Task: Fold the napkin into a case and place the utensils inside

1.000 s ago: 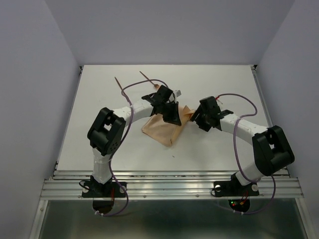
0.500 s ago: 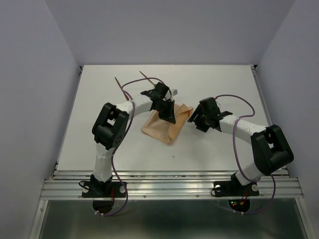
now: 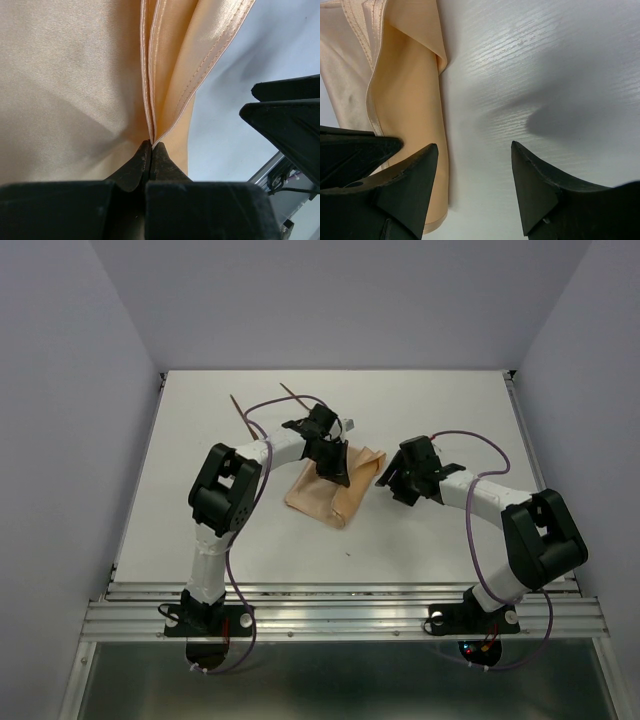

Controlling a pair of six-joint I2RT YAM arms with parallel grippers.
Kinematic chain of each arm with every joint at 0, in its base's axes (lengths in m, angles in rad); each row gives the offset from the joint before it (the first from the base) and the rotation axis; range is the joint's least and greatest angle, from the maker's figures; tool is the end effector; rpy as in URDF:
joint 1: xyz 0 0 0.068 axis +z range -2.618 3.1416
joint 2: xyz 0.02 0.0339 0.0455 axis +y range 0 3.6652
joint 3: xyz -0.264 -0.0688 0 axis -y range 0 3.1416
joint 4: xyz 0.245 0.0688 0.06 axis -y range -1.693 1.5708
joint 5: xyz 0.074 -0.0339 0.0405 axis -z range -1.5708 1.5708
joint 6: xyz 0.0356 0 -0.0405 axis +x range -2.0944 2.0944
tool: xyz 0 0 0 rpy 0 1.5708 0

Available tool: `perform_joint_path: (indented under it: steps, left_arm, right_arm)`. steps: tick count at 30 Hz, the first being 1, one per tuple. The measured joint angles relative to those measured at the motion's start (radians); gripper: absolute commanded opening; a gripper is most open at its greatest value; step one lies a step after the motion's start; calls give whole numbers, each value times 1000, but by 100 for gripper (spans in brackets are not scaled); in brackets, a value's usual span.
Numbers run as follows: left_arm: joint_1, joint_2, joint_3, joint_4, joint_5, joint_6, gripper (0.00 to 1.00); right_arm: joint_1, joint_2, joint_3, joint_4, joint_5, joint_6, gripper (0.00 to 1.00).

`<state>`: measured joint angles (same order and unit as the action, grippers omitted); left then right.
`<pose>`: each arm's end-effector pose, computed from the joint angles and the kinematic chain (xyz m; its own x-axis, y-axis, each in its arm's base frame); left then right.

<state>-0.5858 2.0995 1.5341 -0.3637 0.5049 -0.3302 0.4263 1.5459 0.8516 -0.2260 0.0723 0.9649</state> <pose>0.3697 -0.2660 0.1766 -0.8666 0.2344 -0.4406 0.4695 0.6821 -0.5606 0.2801 0.1244 0.1796 -0.7189 0.5739 -0.3921 0.3834 0.7980 0.4650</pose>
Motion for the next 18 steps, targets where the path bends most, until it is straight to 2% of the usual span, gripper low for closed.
perform_joint_path:
  steps: [13, 15, 18]
  left_arm:
    - [33, 3, -22, 38, 1, -4, 0]
    - [36, 8, -23, 48, 5, -6, 0]
    - [38, 14, -35, 61, 10, -10, 0]
  right_arm:
    - [0, 20, 64, -13, 6, -9, 66]
    - [0, 24, 76, -14, 6, -13, 64]
    - [0, 44, 103, -18, 6, -21, 56]
